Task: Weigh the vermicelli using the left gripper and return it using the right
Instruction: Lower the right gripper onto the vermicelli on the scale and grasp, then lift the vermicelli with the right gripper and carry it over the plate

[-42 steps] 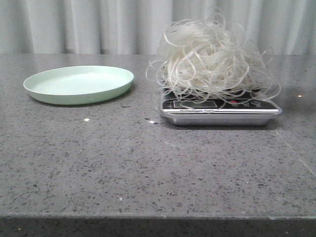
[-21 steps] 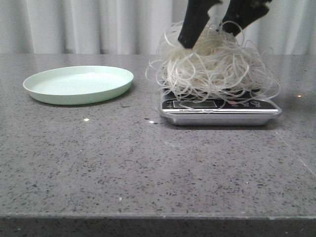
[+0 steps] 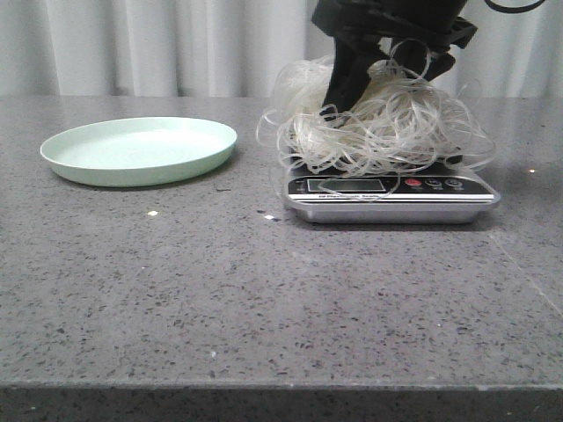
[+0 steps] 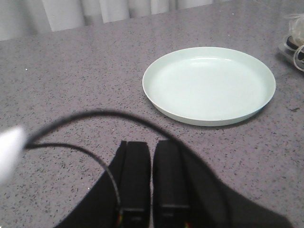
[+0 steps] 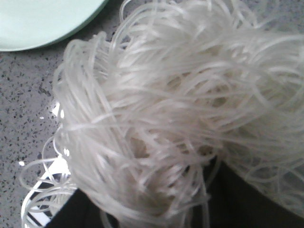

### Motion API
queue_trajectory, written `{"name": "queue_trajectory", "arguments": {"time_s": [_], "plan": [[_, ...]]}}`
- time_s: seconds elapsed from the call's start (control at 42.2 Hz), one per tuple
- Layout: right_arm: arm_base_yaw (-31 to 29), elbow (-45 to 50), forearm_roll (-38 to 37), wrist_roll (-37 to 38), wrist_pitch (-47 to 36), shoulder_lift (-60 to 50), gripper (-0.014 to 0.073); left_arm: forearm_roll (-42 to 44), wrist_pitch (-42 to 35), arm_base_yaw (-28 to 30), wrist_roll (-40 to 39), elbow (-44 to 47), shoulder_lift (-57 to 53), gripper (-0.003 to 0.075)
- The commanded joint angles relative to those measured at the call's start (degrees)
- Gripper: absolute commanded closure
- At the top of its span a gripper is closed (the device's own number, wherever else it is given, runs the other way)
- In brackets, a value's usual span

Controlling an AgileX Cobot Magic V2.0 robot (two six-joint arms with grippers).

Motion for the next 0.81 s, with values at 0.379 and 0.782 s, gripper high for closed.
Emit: {"name": "queue_trajectory", "arguments": {"time_s": [0.379,0.782], "plan": [[-0.1,-9.1,0.9,-0.8,2.1,-3.4,0.0442,-0.3,-4.8,0.1,-0.6,-1.6,0.0,0.0583],[-0.1,-22.5,1.8,-0.8,3.0,-5.0,0.0442,-0.3,-4.8,0.1,-0.6,-1.6,0.0,0.0583]]}}
